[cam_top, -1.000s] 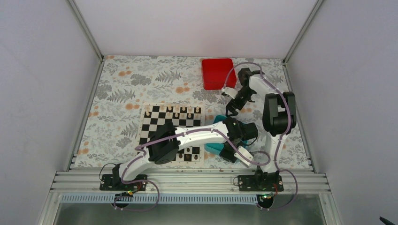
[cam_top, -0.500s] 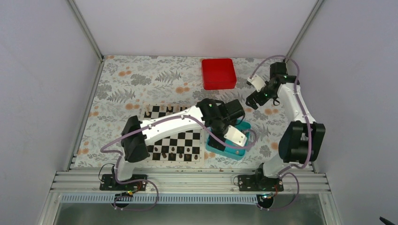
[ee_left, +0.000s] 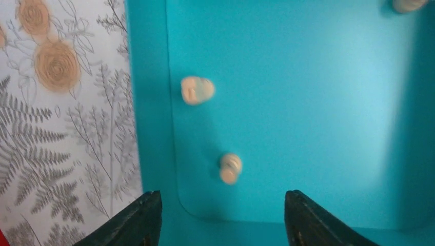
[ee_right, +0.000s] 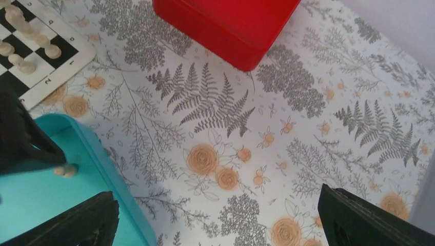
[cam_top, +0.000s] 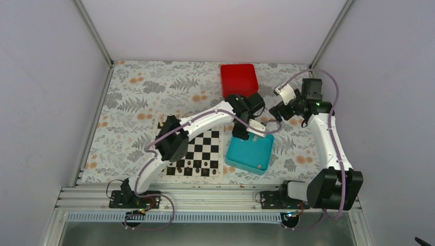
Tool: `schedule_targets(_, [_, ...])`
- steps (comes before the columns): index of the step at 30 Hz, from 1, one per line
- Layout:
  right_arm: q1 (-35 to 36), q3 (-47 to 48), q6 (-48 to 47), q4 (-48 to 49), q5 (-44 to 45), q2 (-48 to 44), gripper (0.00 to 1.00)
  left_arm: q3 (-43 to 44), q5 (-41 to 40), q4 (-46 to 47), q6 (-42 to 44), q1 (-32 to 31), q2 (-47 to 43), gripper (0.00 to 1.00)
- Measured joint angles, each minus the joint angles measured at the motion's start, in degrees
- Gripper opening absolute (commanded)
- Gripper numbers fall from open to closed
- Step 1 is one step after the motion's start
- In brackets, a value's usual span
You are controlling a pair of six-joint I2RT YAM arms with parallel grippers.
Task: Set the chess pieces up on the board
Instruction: Pick up the chess piece from the storage box.
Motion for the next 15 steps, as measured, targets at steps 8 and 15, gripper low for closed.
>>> schedule_targets(8, [0.0, -2.3, 1.9, 3.5, -1.8, -0.3, 1.00, 13.4, 0.0, -6.1, 1.6, -0.3, 10.7, 0.39])
schedule_targets(15, [-0.1, -3.8, 3.3, 5.6, -2.9, -0.3, 1.00, 11.0, -0.8, -7.0, 2.0, -0.4, 10.7, 0.38])
